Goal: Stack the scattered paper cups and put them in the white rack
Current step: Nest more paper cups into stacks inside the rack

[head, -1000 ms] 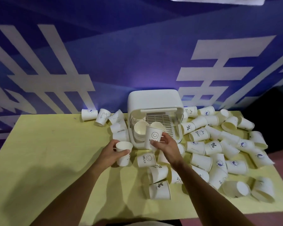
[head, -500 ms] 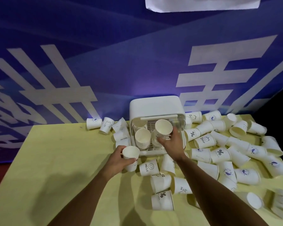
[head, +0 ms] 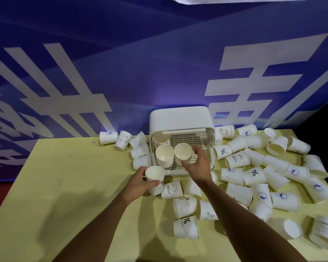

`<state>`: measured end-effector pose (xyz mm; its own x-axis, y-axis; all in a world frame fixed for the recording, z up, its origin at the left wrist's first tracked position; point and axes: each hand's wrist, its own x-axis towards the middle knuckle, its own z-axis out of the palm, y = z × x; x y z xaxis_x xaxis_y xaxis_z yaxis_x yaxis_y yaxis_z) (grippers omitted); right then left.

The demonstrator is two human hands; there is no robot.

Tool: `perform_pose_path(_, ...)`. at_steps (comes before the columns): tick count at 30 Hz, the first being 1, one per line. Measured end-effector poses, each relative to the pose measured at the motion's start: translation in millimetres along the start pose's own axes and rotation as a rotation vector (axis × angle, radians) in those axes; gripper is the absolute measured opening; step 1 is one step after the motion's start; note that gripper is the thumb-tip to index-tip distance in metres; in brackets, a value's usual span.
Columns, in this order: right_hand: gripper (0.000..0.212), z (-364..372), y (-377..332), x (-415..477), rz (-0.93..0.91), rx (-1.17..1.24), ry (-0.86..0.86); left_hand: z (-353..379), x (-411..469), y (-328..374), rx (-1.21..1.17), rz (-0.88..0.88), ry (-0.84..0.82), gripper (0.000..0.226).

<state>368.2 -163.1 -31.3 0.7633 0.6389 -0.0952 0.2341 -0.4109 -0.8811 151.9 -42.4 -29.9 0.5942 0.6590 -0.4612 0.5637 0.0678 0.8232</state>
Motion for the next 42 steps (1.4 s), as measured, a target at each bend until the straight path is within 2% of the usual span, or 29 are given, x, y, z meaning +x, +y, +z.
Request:
perform_pose_path(4, 0.052, -4.6, 0.6, -13.7, -0.058, -0.057, -0.002, 9.0, 1.0, 9.4, -0.003, -0.008, -0.026, 0.05)
perform_pose_path(7, 0.038, -4.7, 2.8, -24.9, -0.055, -0.043, -0.189, 16.6, -0.4, 19.8, -0.053, -0.031, -0.013, 0.047)
perform_pose_path(11, 0.053, -2.9, 2.6, -33.4, -0.063, -0.016, -0.365, 25.1, -2.8, 31.8, -0.103, -0.029, -0.057, 0.049)
perform_pose_path(15, 0.064, -1.6, -3.9, -35.4, -0.062, 0.038, -0.397, 28.4, -3.7, 43.7, -0.153, 0.015, -0.088, 0.057)
perform_pose_path(18, 0.071, -3.6, -6.1, -34.5, -0.043, 0.06, -0.4, 29.1, -2.9, 51.9, -0.142, 0.048, -0.107, 0.054)
perform_pose_path(23, 0.071, -17.3, -4.6, -25.3, 0.007, 0.128, -0.273, 20.6, -3.2, 50.8, -0.115, 0.008, -0.157, 0.044)
perform_pose_path(27, 0.062, -31.1, -10.0, -10.5, 0.035, 0.221, -0.099, 7.7, -2.2, 36.5, -0.106, -0.054, -0.119, 0.031)
perform_pose_path(31, 0.066, -31.4, -19.6, 1.8, -0.004, 0.223, 0.02, -1.2, -0.5, 23.1, -0.066, -0.097, -0.062, 0.028)
perform_pose_path(36, 0.063, -16.7, -23.8, 6.6, -0.049, 0.144, 0.06, -9.5, 3.9, 11.0, 0.008, -0.119, -0.029, 0.024)
perform_pose_path(42, 0.069, -3.7, -16.0, 10.5, -0.034, 0.07, 0.025, -17.9, 3.5, 2.6, 0.03, -0.147, 0.015, 0.02)
